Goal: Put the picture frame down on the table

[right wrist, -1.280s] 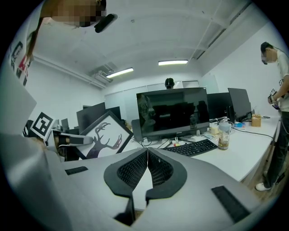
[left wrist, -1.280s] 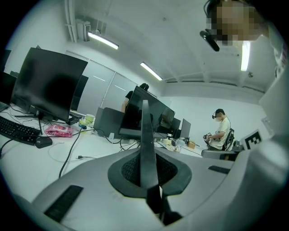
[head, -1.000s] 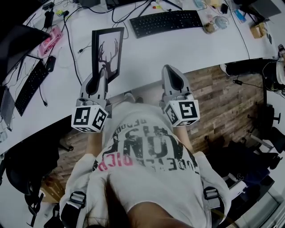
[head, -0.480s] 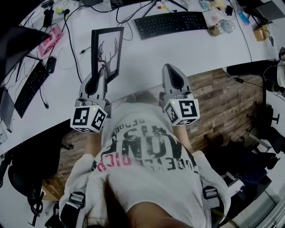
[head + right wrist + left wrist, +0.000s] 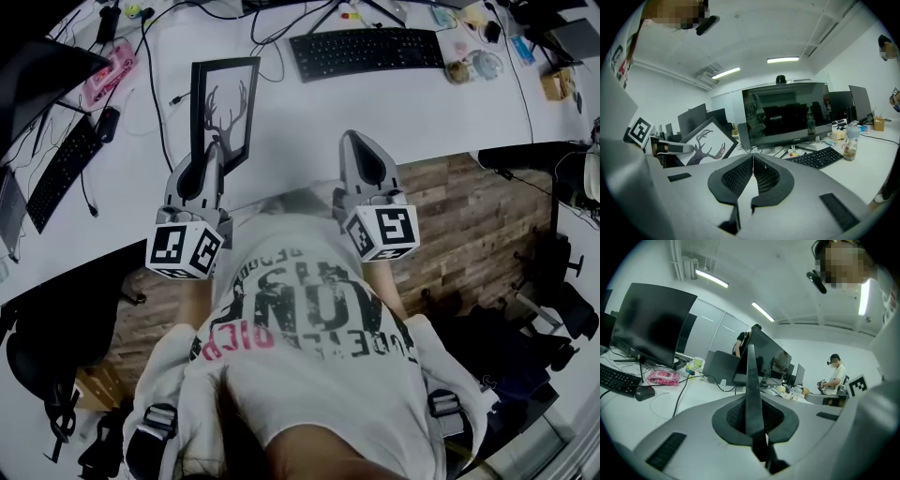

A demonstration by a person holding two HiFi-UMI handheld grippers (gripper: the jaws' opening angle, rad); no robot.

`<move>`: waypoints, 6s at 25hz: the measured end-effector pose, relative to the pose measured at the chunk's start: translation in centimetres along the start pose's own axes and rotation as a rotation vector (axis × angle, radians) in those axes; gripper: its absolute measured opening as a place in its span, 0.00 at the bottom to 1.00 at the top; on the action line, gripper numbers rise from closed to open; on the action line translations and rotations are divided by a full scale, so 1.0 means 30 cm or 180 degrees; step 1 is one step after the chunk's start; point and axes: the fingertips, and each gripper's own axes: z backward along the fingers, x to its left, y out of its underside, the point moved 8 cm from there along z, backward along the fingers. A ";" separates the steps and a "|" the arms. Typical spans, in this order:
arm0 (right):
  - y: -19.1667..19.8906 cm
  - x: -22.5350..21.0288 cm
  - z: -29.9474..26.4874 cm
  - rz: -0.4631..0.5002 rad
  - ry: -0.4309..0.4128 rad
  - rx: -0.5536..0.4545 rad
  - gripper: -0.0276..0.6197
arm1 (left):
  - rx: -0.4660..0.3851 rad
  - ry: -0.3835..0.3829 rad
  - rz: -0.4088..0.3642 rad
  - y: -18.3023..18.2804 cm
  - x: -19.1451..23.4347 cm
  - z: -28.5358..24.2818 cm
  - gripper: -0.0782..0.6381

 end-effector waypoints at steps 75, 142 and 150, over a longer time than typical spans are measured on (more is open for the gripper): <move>0.047 -0.134 -0.109 -0.0032 -0.0185 0.0410 0.05 | 0.0942 -0.0455 0.1628 0.445 0.011 -0.282 0.15; 0.031 -0.171 -0.174 0.0009 -0.0421 0.0473 0.05 | 0.1581 -0.1271 0.0289 0.551 0.088 -0.280 0.40; 0.030 -0.185 -0.184 -0.0010 -0.0440 0.0484 0.05 | 0.1587 -0.1283 0.0293 0.553 0.086 -0.280 0.40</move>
